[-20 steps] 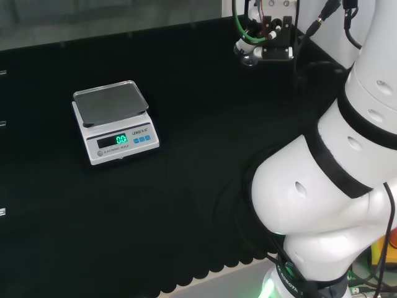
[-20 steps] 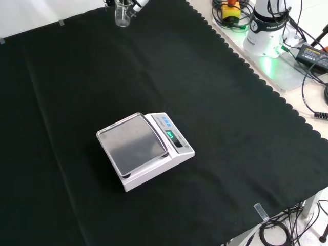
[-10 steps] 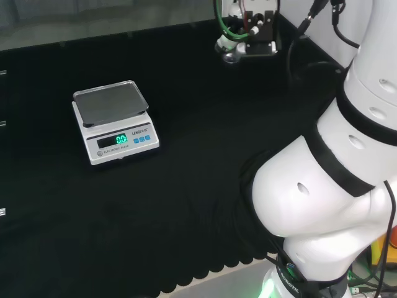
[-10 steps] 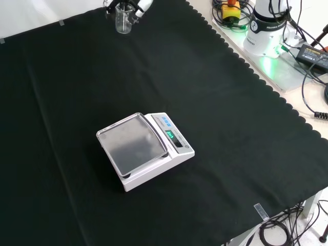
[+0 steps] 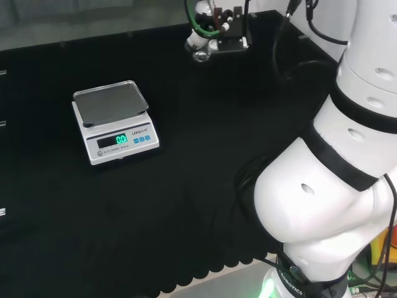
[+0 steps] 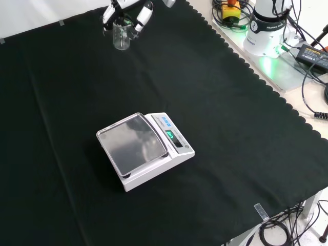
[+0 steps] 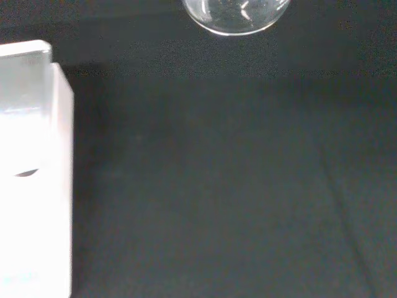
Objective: Put the beaker on the electronic balance.
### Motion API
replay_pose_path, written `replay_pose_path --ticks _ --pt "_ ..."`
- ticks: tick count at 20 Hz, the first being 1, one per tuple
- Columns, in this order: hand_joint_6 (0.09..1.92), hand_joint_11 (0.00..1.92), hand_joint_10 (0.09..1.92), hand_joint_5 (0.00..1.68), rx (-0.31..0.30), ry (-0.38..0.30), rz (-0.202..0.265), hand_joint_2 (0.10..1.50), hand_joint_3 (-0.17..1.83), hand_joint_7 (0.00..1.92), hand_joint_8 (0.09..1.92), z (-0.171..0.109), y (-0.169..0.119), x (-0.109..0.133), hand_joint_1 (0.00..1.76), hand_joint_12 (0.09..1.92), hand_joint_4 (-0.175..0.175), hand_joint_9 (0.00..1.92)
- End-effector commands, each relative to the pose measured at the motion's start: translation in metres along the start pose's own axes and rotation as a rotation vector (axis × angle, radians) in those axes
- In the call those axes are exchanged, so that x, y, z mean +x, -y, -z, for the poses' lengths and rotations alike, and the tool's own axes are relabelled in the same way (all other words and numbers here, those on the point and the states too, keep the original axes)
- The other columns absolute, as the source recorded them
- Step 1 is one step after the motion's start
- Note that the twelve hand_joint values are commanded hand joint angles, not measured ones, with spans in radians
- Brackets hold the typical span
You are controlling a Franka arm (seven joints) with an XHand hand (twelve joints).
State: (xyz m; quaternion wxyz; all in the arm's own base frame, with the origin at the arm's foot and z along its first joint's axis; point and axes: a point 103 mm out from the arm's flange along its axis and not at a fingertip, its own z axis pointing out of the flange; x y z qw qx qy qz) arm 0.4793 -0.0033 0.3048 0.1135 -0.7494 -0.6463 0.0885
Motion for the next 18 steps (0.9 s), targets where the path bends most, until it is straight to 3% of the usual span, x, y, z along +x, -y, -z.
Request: replay_pose_path --ticks 1,9,18 --pt "0.99 1.39 0.5 0.55 0.032 0.008 0.143 1.33 -0.17 0.79 0.93 -0.002 -0.031 0.08 1.05 0.67 -0.175 1.2" --pt "0.99 1.39 0.5 0.56 0.078 0.016 0.238 1.33 -0.17 0.79 0.93 -0.018 -0.053 0.135 1.05 0.67 -0.175 1.2" --pt "0.99 1.39 0.5 0.56 0.125 0.005 0.306 1.33 -0.17 0.79 0.93 -0.044 -0.063 0.177 1.05 0.67 -0.175 1.2"
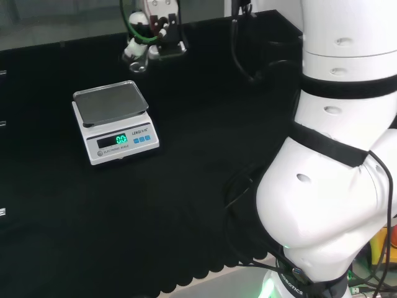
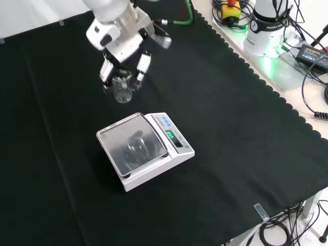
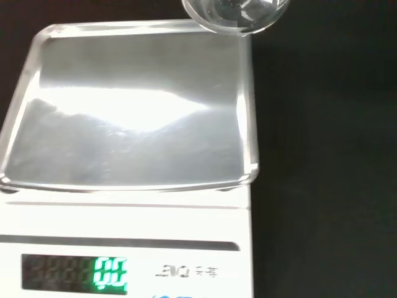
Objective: Put the beaker on the electronic balance.
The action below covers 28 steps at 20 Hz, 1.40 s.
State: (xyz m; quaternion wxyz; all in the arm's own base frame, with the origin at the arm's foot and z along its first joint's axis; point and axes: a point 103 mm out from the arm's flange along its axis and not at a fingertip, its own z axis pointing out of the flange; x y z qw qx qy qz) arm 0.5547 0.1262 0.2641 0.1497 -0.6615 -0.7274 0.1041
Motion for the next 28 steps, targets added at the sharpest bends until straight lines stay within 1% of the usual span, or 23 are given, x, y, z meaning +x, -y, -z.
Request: replay_pose_path --ticks 1,7,15,24,28 --pt "0.99 1.39 0.5 0.56 0.051 -0.008 0.074 1.33 -0.17 0.79 0.93 -0.02 -0.01 0.041 1.05 0.67 -0.175 1.2" --pt "0.99 1.39 0.51 0.56 0.094 -0.004 0.101 1.33 -0.17 0.79 0.93 -0.038 -0.021 0.055 1.05 0.67 -0.175 1.2" --pt "0.99 1.4 0.51 0.56 0.147 0.006 0.104 1.33 -0.17 0.8 0.93 -0.063 -0.04 0.059 1.05 0.67 -0.175 1.2" --pt "0.99 1.4 0.51 0.56 0.155 0.01 0.087 1.33 -0.17 0.8 0.93 -0.074 -0.064 0.057 1.05 0.66 -0.175 1.2" --pt "0.99 1.4 0.51 0.56 0.153 0.012 0.082 1.33 -0.17 0.8 0.93 -0.074 -0.066 0.058 1.05 0.66 -0.175 1.2"
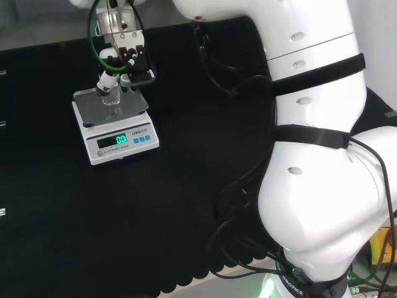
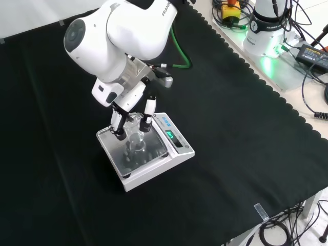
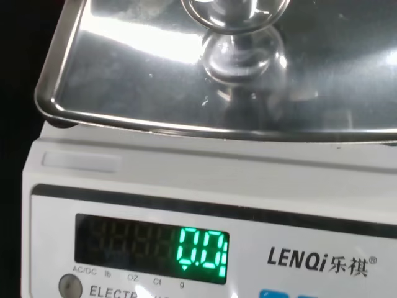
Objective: Put the beaker on the electronic balance.
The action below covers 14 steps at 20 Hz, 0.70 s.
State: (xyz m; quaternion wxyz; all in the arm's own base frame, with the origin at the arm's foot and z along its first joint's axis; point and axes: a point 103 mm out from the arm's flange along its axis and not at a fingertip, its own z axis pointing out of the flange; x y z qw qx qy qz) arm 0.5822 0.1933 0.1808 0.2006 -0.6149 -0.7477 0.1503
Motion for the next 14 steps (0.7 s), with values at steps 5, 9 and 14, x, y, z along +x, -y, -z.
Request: replay_pose_path --ticks 5,9,14 --pt "0.99 1.4 0.51 0.56 0.028 0.023 -0.027 1.33 -0.17 0.8 0.93 -0.005 -0.021 -0.005 1.05 0.66 -0.175 1.2" --pt "1.0 1.4 0.51 0.56 0.025 0.026 -0.039 1.33 -0.17 0.8 0.93 -0.011 -0.03 -0.007 1.05 0.66 -0.175 1.2" --pt "0.99 1.4 0.52 0.57 0.026 0.045 -0.047 1.33 -0.17 0.8 0.93 -0.016 -0.036 -0.009 1.05 0.66 -0.175 1.2"
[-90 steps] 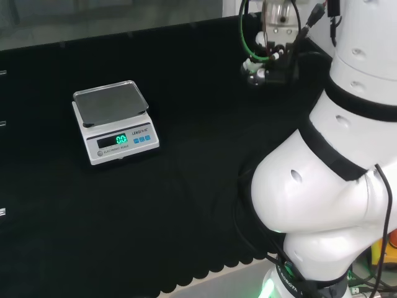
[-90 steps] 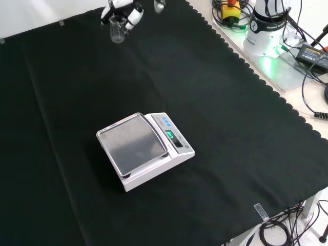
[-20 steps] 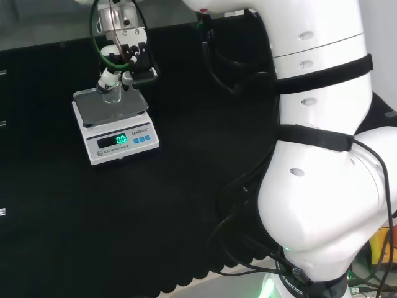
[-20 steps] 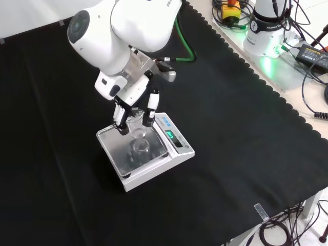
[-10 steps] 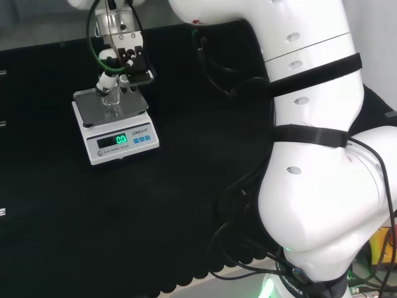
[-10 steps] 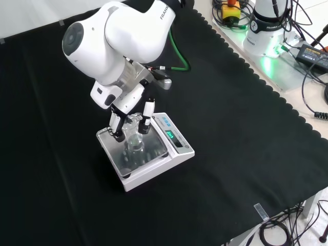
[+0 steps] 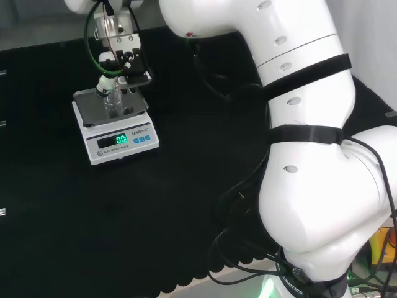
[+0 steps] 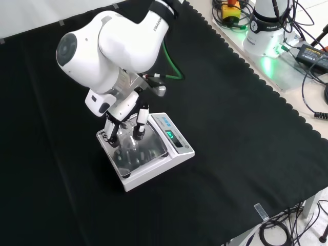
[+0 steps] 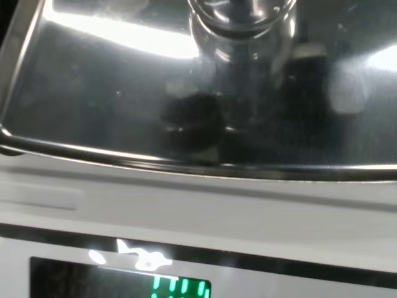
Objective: Put the beaker on the electronic balance.
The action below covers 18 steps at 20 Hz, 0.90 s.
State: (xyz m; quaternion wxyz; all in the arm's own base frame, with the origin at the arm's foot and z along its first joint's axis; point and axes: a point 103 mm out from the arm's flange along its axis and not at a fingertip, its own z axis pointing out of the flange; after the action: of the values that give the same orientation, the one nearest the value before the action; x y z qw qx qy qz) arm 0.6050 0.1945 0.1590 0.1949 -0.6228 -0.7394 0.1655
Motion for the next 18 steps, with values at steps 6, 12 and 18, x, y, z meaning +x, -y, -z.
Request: replay_pose_path --ticks 6,12,18 --pt "0.99 1.4 0.52 0.57 0.008 0.025 -0.021 1.33 -0.17 0.8 0.93 -0.0072 -0.0065 -0.0012 1.04 0.66 -0.175 1.2" --pt "0.98 1.39 0.46 0.56 0.003 0.013 -0.022 1.3 -0.17 0.81 0.89 -0.003 -0.0034 -0.0012 0.98 0.67 -0.175 1.25" --pt "0.96 1.34 0.41 0.53 0.003 -0.008 -0.02 1.26 -0.17 0.79 0.86 -0.0008 -0.0019 -0.001 0.92 0.71 -0.175 1.24"
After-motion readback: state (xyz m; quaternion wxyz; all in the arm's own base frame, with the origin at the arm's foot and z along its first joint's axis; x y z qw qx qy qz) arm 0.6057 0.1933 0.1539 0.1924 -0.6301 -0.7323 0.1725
